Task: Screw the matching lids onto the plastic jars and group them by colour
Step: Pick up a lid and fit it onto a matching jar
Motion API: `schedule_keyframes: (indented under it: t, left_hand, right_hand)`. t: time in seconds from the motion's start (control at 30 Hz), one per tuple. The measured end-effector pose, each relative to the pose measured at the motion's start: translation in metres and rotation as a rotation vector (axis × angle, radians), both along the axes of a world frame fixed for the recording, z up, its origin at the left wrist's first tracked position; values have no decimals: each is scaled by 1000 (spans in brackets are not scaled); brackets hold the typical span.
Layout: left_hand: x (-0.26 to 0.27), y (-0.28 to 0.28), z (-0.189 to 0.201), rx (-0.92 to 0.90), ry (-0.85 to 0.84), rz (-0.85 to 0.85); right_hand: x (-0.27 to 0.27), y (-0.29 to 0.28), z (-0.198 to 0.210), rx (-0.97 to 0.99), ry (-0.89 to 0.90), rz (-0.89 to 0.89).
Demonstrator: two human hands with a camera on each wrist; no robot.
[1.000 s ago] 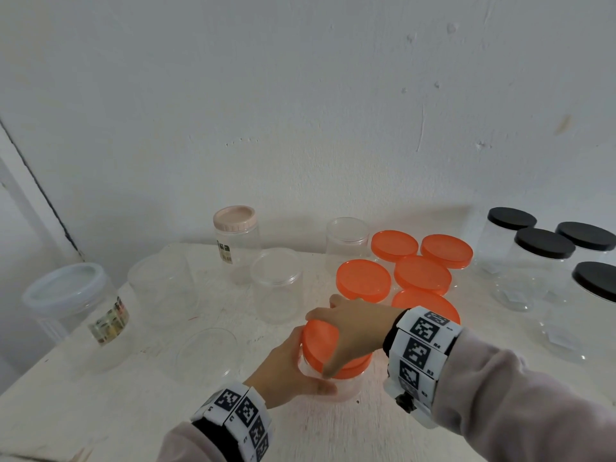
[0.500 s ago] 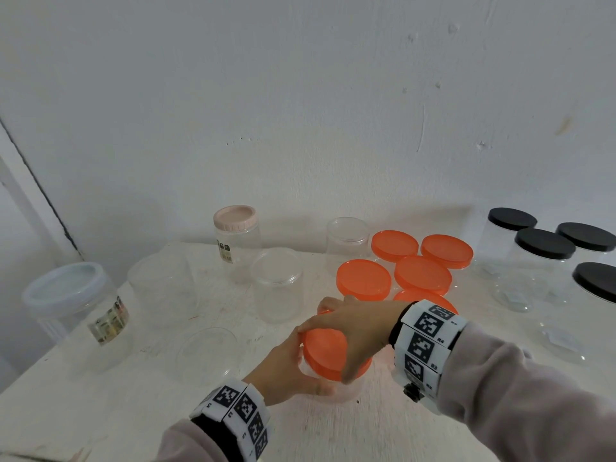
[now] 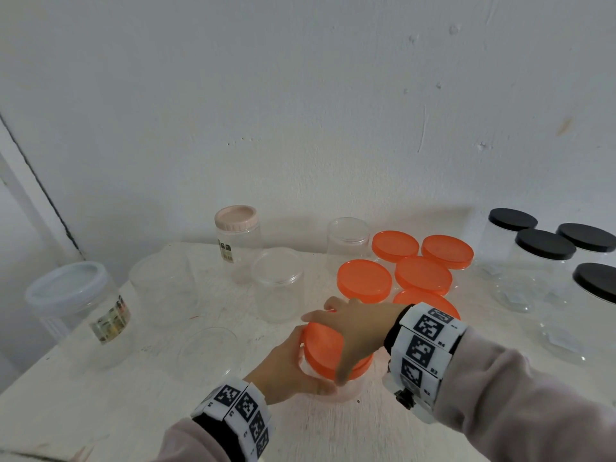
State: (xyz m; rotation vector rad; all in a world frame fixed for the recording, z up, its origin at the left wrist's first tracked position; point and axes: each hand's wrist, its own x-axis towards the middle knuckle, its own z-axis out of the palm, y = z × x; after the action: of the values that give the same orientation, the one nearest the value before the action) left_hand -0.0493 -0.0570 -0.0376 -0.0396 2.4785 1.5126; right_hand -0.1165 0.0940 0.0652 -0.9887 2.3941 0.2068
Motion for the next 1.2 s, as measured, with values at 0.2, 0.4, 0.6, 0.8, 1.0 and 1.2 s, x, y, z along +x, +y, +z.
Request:
schedule_keyframes:
  t: [0.2,0.4,0.6,0.8,1.0,1.2]
  left_hand:
    - [1,0,0,66,-1,-4]
    - [1,0,-1,67,-2,-13]
    - [0,0,0,48,-5,-12]
    - [1,0,-2,91,-16,-7]
    - [1,1,-1,73,-12,2]
    - [2,2,0,76,-8,0]
  right_hand:
    - [-2,1,-5,-49,28,-110]
    - [-7,3,1,-29,58,-121]
    - [-6,-1,-1,-53,-38,24]
    - [-5,0,-7,-45,47,-86]
    - [-4,-1,-2,-49,3,-18]
    - [-4,-1,-3,-80,-14,24]
